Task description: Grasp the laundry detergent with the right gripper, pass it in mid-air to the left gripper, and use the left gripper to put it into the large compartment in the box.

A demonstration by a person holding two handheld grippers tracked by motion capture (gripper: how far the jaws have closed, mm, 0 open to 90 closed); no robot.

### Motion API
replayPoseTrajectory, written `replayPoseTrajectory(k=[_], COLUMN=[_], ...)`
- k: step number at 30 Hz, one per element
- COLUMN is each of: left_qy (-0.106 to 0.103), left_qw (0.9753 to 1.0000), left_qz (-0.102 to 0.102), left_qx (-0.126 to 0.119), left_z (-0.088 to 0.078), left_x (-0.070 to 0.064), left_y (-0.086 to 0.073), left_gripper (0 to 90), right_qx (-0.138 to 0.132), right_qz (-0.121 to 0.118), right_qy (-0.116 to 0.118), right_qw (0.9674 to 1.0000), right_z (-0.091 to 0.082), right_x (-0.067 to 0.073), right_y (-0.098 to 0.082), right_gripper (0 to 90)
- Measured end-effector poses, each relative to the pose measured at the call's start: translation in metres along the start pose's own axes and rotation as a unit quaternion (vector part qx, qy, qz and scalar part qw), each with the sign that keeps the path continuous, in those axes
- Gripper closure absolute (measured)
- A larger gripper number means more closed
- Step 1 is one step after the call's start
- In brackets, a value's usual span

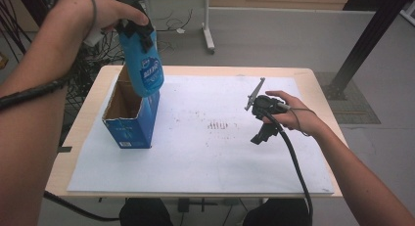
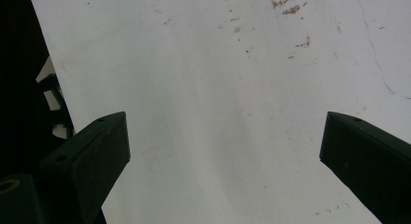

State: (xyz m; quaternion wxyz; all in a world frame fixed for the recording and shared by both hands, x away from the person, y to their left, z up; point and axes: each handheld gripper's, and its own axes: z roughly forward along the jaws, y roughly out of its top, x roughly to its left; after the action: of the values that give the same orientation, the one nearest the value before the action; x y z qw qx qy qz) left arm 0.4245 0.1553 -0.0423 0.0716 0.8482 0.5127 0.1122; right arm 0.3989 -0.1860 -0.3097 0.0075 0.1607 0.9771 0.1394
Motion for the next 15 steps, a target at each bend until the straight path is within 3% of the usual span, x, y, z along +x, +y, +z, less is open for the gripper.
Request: replayPoseTrajectory(k=[6,7,15], left_qy=[0.017,0.017,0.023], left_qw=[0.9990,0.9983,0.9937], left_qz=[-0.039,-0.053,-0.106], left_qx=[0.014,0.014,0.030], left_z=[0.002,0.003,0.008], left_x=[0.021,0.025,0.044], left_y=[-0.001,0.000,0.000], left_gripper=[38.0,38.0,38.0], right_qx=[-0.002,-0.002,-0.003], right_qz=[-0.002,-0.002,-0.001], right_qy=[-0.001,-0.001,-0.001], right_qw=[1.0000,1.0000,1.0000], right_z=[-0.001,-0.001,-0.001], right_x=[0.000,0.000,0.001], right_y=[0.002,0.002,0.004], right_gripper=[3.7,3.7,3.8])
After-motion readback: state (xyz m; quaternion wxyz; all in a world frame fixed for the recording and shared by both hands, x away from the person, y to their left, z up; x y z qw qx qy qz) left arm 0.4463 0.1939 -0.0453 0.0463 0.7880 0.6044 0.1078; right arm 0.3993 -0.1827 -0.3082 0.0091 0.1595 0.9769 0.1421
